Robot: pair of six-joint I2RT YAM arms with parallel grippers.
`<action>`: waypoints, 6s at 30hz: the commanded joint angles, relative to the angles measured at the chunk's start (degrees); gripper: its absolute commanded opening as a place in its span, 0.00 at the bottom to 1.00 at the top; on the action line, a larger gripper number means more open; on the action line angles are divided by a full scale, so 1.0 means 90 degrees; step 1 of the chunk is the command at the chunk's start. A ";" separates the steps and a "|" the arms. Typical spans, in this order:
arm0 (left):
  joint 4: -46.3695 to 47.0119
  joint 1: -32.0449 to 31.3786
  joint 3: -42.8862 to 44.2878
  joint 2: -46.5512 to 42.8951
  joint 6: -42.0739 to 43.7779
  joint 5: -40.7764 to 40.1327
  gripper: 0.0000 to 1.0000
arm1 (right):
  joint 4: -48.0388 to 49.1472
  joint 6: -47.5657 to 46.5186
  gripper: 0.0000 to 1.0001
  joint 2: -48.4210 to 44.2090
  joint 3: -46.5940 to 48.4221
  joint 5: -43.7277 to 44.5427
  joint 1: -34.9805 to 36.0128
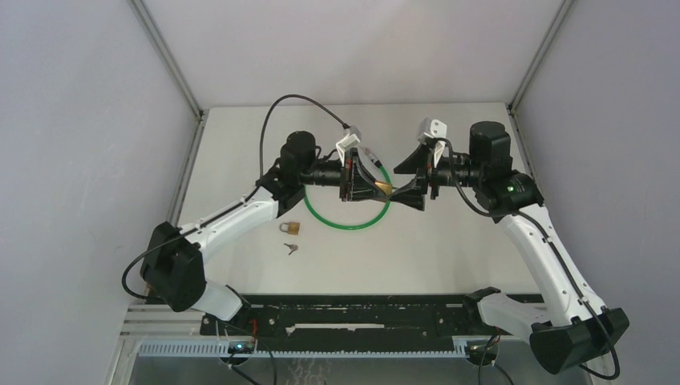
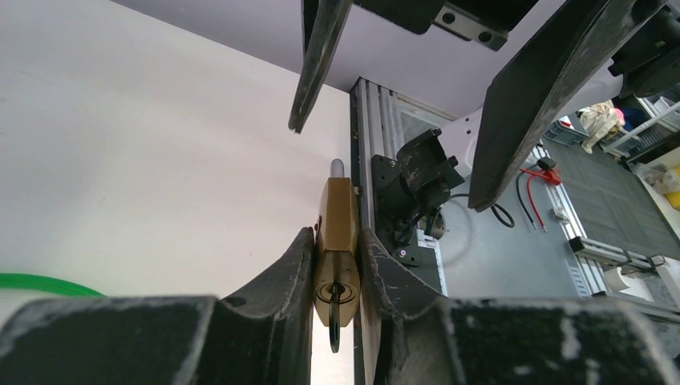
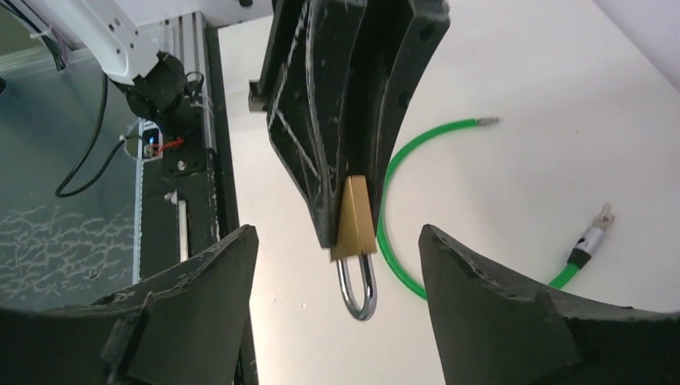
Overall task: Lock with the key
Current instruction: Lock the lock, then place the lock at the center of the board.
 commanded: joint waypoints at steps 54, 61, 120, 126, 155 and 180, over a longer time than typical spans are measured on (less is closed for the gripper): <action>-0.0027 -0.0061 0.0175 -0.0238 0.0899 0.0294 0.11 | -0.1922 -0.1923 0.00 0.0408 0.0168 0.0877 0.0508; -0.1475 -0.0056 0.0788 -0.0383 0.1934 0.0193 0.56 | -0.2098 -0.2197 0.00 0.0289 -0.0045 0.0684 0.0461; -0.3762 0.0257 0.1265 -0.0298 0.3727 -0.0011 0.00 | -0.1471 -0.2469 0.00 -0.1155 -0.1862 0.1680 -0.0143; -0.3472 0.0315 0.1171 -0.0251 0.3450 -0.0447 0.00 | -0.1096 -0.1642 0.00 -0.0811 -0.1952 0.2333 -0.0469; -0.3608 -0.1002 0.1251 0.0802 0.3956 -0.1410 0.00 | -0.1232 0.0743 0.12 0.4903 0.0551 0.2248 -0.2142; -0.3765 -0.1362 0.1594 0.1154 0.3914 -0.1240 0.00 | -0.2328 0.0018 0.47 0.6101 0.1431 0.2156 -0.3031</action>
